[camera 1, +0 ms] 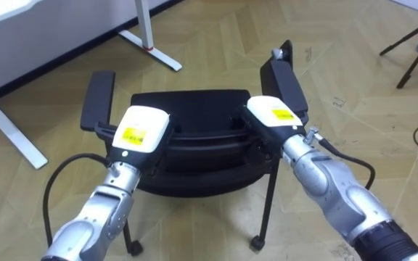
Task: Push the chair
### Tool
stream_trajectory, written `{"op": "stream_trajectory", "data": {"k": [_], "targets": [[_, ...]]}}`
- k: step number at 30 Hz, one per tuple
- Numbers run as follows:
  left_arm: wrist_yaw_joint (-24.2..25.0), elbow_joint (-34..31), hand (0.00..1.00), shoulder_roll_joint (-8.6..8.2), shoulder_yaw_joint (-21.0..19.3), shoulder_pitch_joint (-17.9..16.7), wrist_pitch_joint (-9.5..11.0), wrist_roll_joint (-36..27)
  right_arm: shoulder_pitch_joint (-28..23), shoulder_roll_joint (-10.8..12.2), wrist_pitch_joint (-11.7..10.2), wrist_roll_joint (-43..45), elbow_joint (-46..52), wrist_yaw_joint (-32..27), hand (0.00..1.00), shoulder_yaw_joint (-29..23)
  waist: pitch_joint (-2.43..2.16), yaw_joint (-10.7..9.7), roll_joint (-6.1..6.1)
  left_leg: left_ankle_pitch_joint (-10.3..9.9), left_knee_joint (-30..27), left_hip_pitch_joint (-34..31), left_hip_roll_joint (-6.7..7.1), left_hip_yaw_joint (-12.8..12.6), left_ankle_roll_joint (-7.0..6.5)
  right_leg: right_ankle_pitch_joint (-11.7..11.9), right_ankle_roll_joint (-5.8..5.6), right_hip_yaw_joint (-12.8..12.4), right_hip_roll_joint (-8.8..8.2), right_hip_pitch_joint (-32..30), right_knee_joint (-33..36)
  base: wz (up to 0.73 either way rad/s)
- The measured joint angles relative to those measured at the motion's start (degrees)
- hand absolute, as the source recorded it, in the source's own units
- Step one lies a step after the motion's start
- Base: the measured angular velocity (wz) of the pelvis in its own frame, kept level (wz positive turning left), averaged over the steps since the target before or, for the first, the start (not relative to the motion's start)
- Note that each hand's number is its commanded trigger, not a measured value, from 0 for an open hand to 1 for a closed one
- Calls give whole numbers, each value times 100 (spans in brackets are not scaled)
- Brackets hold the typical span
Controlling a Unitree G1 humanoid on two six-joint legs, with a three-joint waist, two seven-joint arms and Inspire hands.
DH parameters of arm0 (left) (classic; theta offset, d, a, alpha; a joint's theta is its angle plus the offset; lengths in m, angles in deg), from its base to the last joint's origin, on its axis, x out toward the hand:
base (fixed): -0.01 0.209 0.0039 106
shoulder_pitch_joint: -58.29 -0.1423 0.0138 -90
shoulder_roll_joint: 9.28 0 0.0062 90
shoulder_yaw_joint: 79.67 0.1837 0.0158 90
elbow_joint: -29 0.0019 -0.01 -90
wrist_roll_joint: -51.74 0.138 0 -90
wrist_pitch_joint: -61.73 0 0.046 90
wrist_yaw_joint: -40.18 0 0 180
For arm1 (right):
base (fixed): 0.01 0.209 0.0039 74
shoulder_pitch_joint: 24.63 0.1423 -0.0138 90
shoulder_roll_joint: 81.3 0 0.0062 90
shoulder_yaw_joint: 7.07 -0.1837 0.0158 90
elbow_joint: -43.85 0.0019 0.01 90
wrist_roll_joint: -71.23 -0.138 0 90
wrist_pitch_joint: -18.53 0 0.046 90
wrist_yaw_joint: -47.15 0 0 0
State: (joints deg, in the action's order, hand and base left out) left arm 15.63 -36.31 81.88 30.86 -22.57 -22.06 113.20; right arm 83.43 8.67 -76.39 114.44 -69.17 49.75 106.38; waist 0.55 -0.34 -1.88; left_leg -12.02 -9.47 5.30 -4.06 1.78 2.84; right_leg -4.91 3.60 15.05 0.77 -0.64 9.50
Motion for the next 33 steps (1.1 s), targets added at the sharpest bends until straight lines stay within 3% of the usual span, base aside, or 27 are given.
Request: {"op": "stream_trajectory", "data": {"k": [17,33], "targets": [[117,136,100,-6,-8,154,50,44,10,137,-268,47,-510,-502,100,-54,13,104,-133,0,-12,26,-8,-6,0,-11,3,-7,3,28,13,0],[125,367,100,-99,-7,312,77,101,78,162,-386,102,-816,-753,100,-53,24,92,-154,7,-82,-5,-5,-11,-11,-38,7,93,-36,60,35,2]]}}
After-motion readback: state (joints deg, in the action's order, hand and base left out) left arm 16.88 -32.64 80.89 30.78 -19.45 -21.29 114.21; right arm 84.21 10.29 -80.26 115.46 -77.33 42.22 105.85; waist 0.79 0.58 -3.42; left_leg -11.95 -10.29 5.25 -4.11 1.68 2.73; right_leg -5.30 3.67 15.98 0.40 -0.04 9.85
